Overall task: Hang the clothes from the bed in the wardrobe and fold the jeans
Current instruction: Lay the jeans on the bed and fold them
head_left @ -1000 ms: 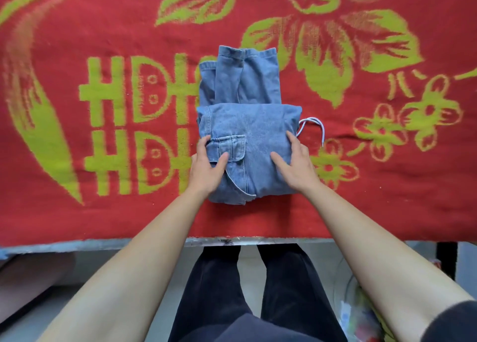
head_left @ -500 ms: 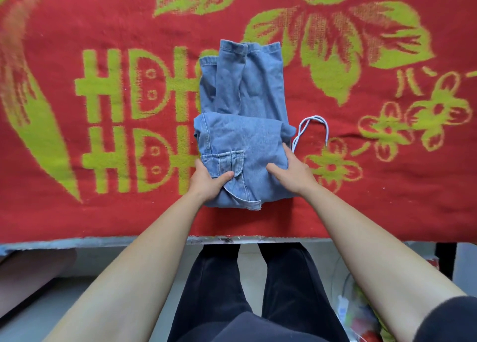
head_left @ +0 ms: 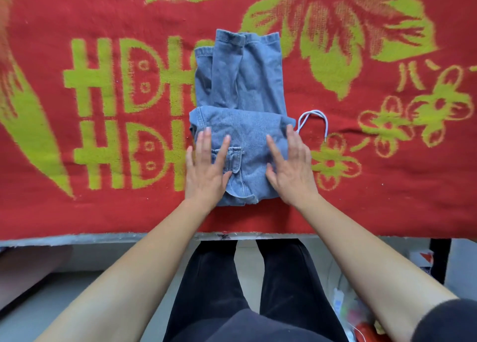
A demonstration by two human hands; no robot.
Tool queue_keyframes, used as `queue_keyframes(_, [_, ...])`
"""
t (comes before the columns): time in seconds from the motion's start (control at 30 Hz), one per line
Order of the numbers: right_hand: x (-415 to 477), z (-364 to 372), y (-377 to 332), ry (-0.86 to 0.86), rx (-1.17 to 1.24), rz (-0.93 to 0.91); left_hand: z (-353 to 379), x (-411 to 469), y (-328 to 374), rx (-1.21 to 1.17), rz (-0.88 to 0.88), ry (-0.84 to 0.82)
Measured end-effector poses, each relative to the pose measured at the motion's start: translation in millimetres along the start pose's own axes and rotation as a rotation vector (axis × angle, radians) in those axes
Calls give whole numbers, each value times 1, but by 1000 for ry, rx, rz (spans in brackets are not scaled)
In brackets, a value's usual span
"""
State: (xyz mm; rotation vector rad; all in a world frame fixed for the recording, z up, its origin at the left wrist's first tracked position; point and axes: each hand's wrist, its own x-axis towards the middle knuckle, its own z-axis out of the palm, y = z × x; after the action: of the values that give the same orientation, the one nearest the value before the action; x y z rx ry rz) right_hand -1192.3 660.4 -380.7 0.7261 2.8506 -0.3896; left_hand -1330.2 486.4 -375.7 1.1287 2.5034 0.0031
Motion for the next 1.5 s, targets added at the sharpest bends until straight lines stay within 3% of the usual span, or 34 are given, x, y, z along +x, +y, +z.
queue_keyframes(0.07, [1, 7, 6, -46, -99, -179, 3, 12, -13, 79, 141, -174])
queue_keyframes(0.17, [16, 18, 11, -275, -95, -169, 7, 38, -29, 106, 187, -386])
queue_keyframes(0.27, [35, 28, 10, -381, -123, -78, 9, 58, -29, 158, 189, -463])
queue_keyframes(0.43, [40, 28, 13, -411, -84, -72, 5, 57, -35, 75, 237, -545])
queue_keyframes(0.57, [29, 24, 12, -312, -65, -105, 11, 55, -28, 150, 219, -497])
queue_keyframes(0.73, [35, 32, 13, -384, -84, -93, 22, 51, -22, 203, 160, -423])
queue_keyframes(0.83, [34, 20, 15, -281, -67, -164, 15, 48, -22, 170, 165, -440])
queue_keyframes(0.93, [8, 14, 21, -71, -9, -332, 11, 22, -23, 76, 252, -198])
queue_keyframes(1.0, [-12, 15, 23, -124, -22, -412, 17, -3, -24, 60, 390, 22])
queue_keyframes(1.03, [-19, 16, 23, -194, -57, -423, 21, -13, -23, 82, 437, 12])
queue_keyframes(1.13, [-19, 26, 21, -375, -252, -397, 34, -16, -19, 300, 414, -257])
queue_keyframes(1.23, [-12, 37, 17, -344, -330, -384, 47, -6, -15, 507, 390, -312])
queue_keyframes(1.4, [-11, 42, 18, -145, -302, -415, 49, -14, -16, 408, 405, -166])
queue_keyframes(1.5, [3, 21, 13, -274, -78, -330, 27, -5, -17, 235, 445, -221])
